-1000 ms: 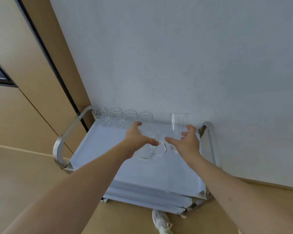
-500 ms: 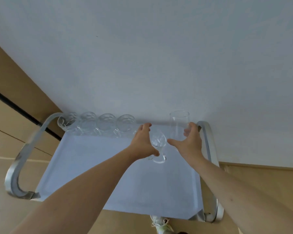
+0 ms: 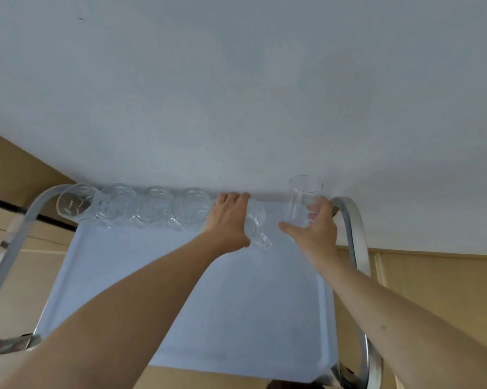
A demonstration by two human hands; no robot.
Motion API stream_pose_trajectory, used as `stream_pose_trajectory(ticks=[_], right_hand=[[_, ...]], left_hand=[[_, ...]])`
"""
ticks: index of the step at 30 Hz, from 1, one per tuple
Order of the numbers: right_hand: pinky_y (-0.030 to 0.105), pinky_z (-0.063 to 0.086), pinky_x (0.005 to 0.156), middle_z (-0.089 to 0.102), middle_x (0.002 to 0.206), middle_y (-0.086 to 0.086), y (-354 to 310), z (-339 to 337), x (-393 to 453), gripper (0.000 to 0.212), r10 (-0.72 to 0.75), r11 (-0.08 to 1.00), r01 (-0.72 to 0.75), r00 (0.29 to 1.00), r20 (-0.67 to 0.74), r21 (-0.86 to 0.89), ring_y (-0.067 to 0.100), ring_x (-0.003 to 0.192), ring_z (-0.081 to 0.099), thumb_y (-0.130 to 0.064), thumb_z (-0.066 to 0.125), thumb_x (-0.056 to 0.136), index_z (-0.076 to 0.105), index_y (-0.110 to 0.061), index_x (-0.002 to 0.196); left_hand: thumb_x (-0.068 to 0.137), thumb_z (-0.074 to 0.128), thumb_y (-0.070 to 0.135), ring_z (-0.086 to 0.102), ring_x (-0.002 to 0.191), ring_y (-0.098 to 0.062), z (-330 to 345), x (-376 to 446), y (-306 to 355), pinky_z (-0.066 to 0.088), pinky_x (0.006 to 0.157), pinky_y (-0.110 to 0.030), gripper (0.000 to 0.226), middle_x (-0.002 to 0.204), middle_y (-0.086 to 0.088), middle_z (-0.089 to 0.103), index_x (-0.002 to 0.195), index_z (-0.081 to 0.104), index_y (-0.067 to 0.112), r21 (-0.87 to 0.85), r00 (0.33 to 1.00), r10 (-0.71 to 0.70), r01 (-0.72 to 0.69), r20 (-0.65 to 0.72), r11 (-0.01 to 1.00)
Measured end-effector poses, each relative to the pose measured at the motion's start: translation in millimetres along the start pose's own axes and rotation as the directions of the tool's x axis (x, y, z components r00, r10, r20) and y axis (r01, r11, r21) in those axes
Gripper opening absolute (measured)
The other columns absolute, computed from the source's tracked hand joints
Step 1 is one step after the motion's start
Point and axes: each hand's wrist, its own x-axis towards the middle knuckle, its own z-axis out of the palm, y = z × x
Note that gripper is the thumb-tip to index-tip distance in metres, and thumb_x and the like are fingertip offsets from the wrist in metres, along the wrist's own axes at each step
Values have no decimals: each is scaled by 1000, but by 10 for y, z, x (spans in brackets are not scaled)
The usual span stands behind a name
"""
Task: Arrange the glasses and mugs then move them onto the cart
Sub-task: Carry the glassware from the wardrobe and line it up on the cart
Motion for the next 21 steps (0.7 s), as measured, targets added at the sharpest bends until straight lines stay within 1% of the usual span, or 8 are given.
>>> stream_pose_trajectory(ticks=[3,5,8,11,15,21], right_hand=[[36,46,95,52,123,-2,14,39,62,87,6,1000,-6,1000,2,8,18,114,53,-25,94,63,42,-22,132],[34,45,96,52,122,-2,14,66,91,86,11,1000,-11,1000,18,16,18,114,52,-23,94,65,42,-20,133],[32,44,95,52,122,-4,12,111,135,86,20,1000,-21,999,30,21,18,114,52,-23,94,65,42,-19,133],[34,46,96,52,120,-5,6,147,180,86,25,999,-26,999,34,20,17,113,53,-23,94,64,43,-19,132],[37,47,96,53,118,-4,-2,191,238,87,17,999,-18,999,34,28,18,111,54,-23,95,62,43,-18,132],[35,46,99,52,122,-5,68,228,240,88,27,998,-30,997,67,49,17,114,53,-27,94,64,40,-22,134]], left_hand=[[60,89,34,28,138,-25,-15,107,-42,31,114,-31,110,146,0,44,152,30,18,36,1000,12,-11,-18,999],[60,89,37,29,136,-26,-29,158,-45,30,114,-32,108,142,0,46,150,31,18,68,1000,12,-10,-28,998],[60,88,37,31,133,-27,-41,206,-70,29,114,-32,106,138,-2,48,148,33,17,90,999,-16,19,-39,996],[60,87,37,32,130,-27,-52,215,-103,30,112,-31,103,134,-3,50,145,34,15,90,998,-47,50,-40,995],[61,87,37,31,131,-28,-55,195,-134,28,113,-31,103,134,-3,49,146,33,15,124,997,-74,77,-34,989],[65,84,36,30,132,-30,-72,152,-148,24,118,-33,104,136,-3,48,150,27,14,144,993,-115,116,-16,983]])
